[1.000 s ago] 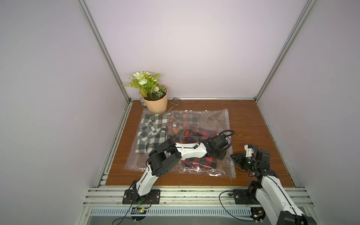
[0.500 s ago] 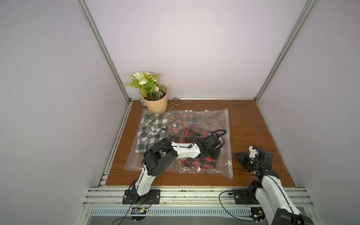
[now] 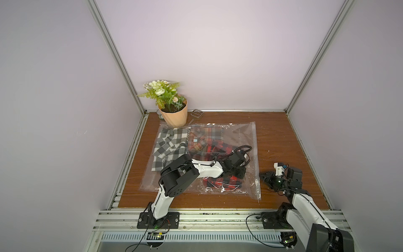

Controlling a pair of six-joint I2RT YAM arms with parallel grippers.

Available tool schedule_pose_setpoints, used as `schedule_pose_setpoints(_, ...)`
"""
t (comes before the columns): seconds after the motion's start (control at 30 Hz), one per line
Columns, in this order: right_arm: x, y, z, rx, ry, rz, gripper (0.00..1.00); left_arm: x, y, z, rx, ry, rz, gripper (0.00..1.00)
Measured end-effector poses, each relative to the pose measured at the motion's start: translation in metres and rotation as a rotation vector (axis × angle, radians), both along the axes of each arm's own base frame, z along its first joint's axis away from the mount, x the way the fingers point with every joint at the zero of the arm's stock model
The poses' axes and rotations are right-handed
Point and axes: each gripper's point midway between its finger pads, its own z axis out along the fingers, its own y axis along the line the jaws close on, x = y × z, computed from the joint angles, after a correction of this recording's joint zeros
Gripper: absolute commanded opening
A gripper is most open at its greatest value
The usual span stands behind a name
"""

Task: Take the shirt out of the vacuum bag
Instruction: Open the vacuum bag at the center of the board.

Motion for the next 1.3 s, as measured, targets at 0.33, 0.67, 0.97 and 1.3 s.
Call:
schedule_pose_setpoints(0.33, -0.004, 0.004, -0.001, 0.006, -0.025, 0.013, 0.18, 0.000, 0.000, 0.000, -0.007, 0.008, -0.004, 0.26)
schedule_pose_setpoints(0.67, -0.007, 0.011, 0.004, 0.047, -0.090, 0.033, 0.00, -0.004, -0.010, 0.011, -0.063, 0.056, -0.024, 0.50)
schedule_pose_setpoints(0.97, -0.008, 0.012, 0.007, 0.040, -0.098, 0.039, 0.00, 0.000, -0.054, 0.083, -0.244, 0.108, -0.053, 0.56)
schedule_pose_setpoints(1.3, -0.008, 0.012, 0.007, 0.036, -0.100, 0.042, 0.00, 0.006, -0.097, 0.078, -0.129, 0.107, -0.086, 0.56)
